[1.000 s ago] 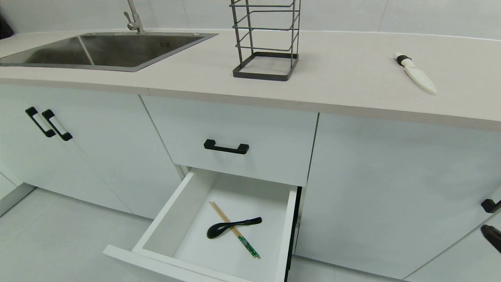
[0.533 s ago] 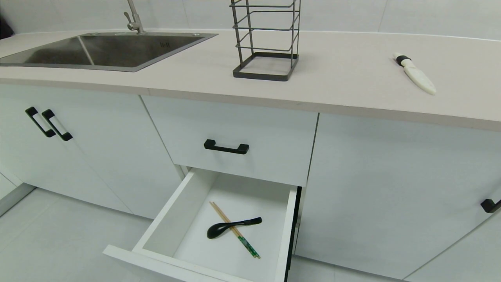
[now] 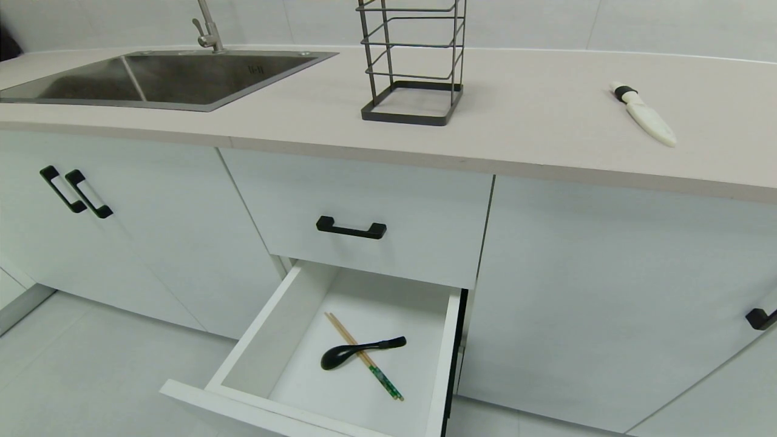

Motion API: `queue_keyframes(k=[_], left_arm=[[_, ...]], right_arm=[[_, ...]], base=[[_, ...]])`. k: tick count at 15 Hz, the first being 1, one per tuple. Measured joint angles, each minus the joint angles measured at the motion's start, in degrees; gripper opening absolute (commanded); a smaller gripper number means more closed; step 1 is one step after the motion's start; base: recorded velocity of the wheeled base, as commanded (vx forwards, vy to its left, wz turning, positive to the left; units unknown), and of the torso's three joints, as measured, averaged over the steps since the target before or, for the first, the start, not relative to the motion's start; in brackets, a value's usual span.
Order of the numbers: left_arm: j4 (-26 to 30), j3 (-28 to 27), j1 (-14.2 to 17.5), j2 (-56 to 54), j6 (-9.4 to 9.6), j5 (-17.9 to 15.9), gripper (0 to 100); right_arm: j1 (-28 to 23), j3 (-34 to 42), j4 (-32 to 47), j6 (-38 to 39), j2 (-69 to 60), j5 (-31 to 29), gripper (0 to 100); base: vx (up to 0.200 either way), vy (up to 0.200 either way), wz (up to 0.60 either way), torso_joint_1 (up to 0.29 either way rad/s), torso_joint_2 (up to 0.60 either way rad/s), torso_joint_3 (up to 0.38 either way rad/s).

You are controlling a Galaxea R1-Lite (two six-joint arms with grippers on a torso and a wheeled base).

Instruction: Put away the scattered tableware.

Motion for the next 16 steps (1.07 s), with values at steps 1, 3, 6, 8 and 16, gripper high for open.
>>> queue_keyframes(k=[1,3,6,8,16], left_arm=[[-0.2,1.2,-0.2,3.8,0.50,-0.9,100],[-1.1,6.7,-0.5,10.1,1.51,-1.7,100],[-1.7,9.8,-2.3,18.5,2.95,-1.9,100],[-1.8,9.6,-5.2,23.8,3.18,-1.8,100],[11.6,3.4,-24.9,32.5,2.74,-1.5,100]], right_arm=[[0.0,0.0,0.0,-0.1,-0.1,-0.6,100],[0.0,0.0,0.2,-0.9,-0.1,-0.7,100],[0.0,0.0,0.2,-2.3,-0.1,-0.6,100],[0.0,0.0,0.2,-2.2,-0.1,-0.6,100],[-0.3,0.0,0.1,-0.1,0.0,-11.6,100]], base=[[0.000,0.000,0.00,0.000,0.00,0.000],[0.000,0.000,0.00,0.000,0.00,0.000],[0.000,0.000,0.00,0.000,0.00,0.000],[0.000,0.000,0.00,0.000,0.00,0.000],[0.000,0.000,0.00,0.000,0.00,0.000]])
